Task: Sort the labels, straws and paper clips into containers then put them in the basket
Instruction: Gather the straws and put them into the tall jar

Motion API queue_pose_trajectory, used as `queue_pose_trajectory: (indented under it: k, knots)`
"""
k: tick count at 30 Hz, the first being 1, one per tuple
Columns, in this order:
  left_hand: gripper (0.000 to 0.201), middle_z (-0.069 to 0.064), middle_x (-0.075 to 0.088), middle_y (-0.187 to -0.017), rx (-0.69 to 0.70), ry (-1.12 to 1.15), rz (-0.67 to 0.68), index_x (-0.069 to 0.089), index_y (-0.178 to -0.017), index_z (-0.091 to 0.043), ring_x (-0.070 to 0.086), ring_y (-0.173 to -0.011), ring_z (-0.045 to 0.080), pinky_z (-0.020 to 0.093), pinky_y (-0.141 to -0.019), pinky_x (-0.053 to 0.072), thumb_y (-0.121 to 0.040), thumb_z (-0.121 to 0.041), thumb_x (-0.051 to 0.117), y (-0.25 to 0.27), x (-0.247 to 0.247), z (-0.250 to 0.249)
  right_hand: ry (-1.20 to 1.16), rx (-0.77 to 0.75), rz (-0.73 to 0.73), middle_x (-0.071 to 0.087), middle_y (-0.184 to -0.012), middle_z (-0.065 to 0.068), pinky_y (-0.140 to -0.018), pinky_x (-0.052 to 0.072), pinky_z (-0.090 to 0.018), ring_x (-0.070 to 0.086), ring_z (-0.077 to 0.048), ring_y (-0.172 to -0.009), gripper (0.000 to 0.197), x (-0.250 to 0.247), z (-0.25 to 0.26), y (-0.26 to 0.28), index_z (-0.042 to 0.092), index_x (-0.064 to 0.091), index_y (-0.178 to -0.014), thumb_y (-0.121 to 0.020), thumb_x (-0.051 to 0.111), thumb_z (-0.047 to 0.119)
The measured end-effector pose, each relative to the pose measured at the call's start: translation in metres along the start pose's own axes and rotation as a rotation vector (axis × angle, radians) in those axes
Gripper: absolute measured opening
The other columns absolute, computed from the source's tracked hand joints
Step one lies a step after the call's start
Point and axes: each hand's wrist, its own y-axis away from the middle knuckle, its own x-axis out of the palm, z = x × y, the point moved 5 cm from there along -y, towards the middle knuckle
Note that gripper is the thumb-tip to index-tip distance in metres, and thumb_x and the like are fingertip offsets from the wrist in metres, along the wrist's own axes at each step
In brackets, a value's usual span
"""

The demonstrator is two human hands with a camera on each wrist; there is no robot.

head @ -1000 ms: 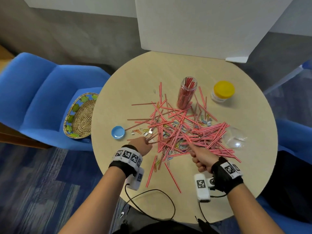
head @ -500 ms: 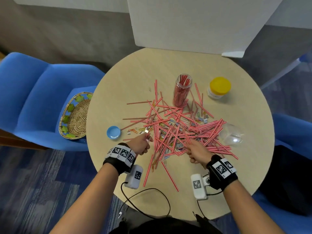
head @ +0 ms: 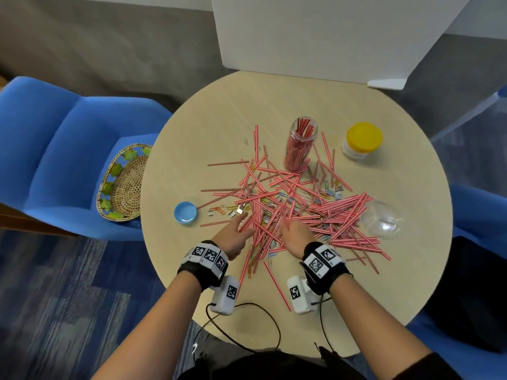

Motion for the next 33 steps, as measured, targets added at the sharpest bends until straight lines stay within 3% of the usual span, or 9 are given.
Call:
queue_pose_trajectory:
  k: [4,7,11,14,20,23,27,31,33]
  knots:
    - [0.03,-0.003,0.036,-0.053,0.075,-0.027,-0.111,0.062,-0.117,-0.021,0.031,-0.04,0.012,0.02,-0.041,0.026,-0.103,-0.034,0.039,0.001,-0.02,-0.011,0.124,-0.06,-0.028,0.064,-0.083,0.007,-0.07,0.056,-0.036,0.063,-0.016,-0.073,0.015,0.015,0.014,-0.013,0.025,0.061,-0.099,-0.099,0.052,0.036]
    - [0.021,0.0,0.053,-0.069,0.134,-0.161,-0.382,0.064,-0.093,-0.016,0.051,-0.062,0.019,0.027,-0.058,0.037,-0.099,-0.03,0.049,0.0,-0.047,-0.014,0.31,-0.109,-0.013,0.064,-0.087,0.007,-0.06,0.048,-0.025,0.063,-0.013,-0.077,0.028,0.025,0.022,-0.013,0.024,0.059,-0.099,-0.085,0.07,0.046]
    - [0.018,-0.007,0.05,-0.065,0.177,-0.34,-0.494,0.059,-0.098,-0.021,0.051,-0.063,0.017,0.027,-0.062,0.039,-0.088,-0.035,0.066,-0.004,-0.051,-0.009,0.417,-0.09,-0.032,0.064,-0.08,-0.001,-0.071,0.057,-0.036,0.063,-0.02,-0.073,0.024,0.031,0.023,-0.017,0.015,0.061,-0.088,-0.094,0.062,0.038]
    - [0.017,-0.008,0.055,-0.07,0.22,-0.419,-0.469,0.065,-0.097,-0.022,0.059,-0.072,0.019,0.025,-0.064,0.04,-0.086,-0.035,0.067,-0.014,-0.034,-0.012,0.269,-0.091,-0.017,0.061,-0.071,0.002,-0.059,0.049,-0.026,0.059,-0.014,-0.062,0.028,0.026,0.013,-0.019,0.016,0.06,-0.076,-0.095,0.06,0.037]
    - [0.064,0.0,0.067,-0.096,0.143,-0.517,-0.478,0.056,-0.111,-0.015,0.064,-0.09,0.021,0.034,-0.076,0.056,-0.072,-0.065,0.071,-0.043,0.006,-0.025,-0.009,-0.047,-0.151,0.06,-0.06,0.001,-0.059,0.043,-0.028,0.057,-0.018,-0.053,0.051,-0.024,-0.025,-0.01,0.013,0.064,-0.068,-0.103,0.04,0.043]
    - [0.058,0.001,0.068,-0.096,0.126,-0.502,-0.491,0.055,-0.113,-0.015,0.066,-0.092,0.023,0.038,-0.078,0.058,-0.077,-0.058,0.071,-0.052,0.012,-0.03,-0.114,0.036,-0.278,0.062,-0.064,-0.005,-0.065,0.049,-0.034,0.059,-0.022,-0.059,0.058,-0.053,-0.051,-0.007,0.008,0.061,-0.069,-0.103,0.034,0.048]
    - [0.036,0.004,0.069,-0.095,0.13,-0.543,-0.455,0.058,-0.108,-0.012,0.066,-0.09,0.024,0.036,-0.078,0.058,-0.09,-0.044,0.062,-0.055,0.015,-0.037,-0.346,0.127,-0.291,0.059,-0.071,-0.005,-0.066,0.055,-0.041,0.059,-0.022,-0.058,0.042,-0.076,-0.071,-0.004,0.012,0.058,-0.079,-0.104,0.038,0.038]
    - [0.033,0.009,0.067,-0.1,0.14,-0.566,-0.379,0.056,-0.111,-0.009,0.064,-0.091,0.027,0.037,-0.078,0.054,-0.096,-0.039,0.054,-0.059,0.012,-0.036,0.016,0.04,-0.188,0.066,-0.111,0.0,-0.084,0.05,-0.033,0.063,-0.021,-0.099,0.019,-0.075,-0.066,-0.007,0.022,0.064,-0.112,-0.1,0.052,0.03]
    - [0.032,0.01,0.066,-0.1,0.138,-0.509,-0.356,0.056,-0.108,-0.009,0.061,-0.084,0.027,0.034,-0.073,0.05,-0.097,-0.039,0.051,-0.058,0.007,-0.037,0.244,-0.022,-0.085,0.062,-0.126,0.006,-0.095,0.05,-0.038,0.061,-0.02,-0.111,0.045,-0.065,-0.057,-0.007,0.026,0.054,-0.134,-0.091,0.066,0.034]
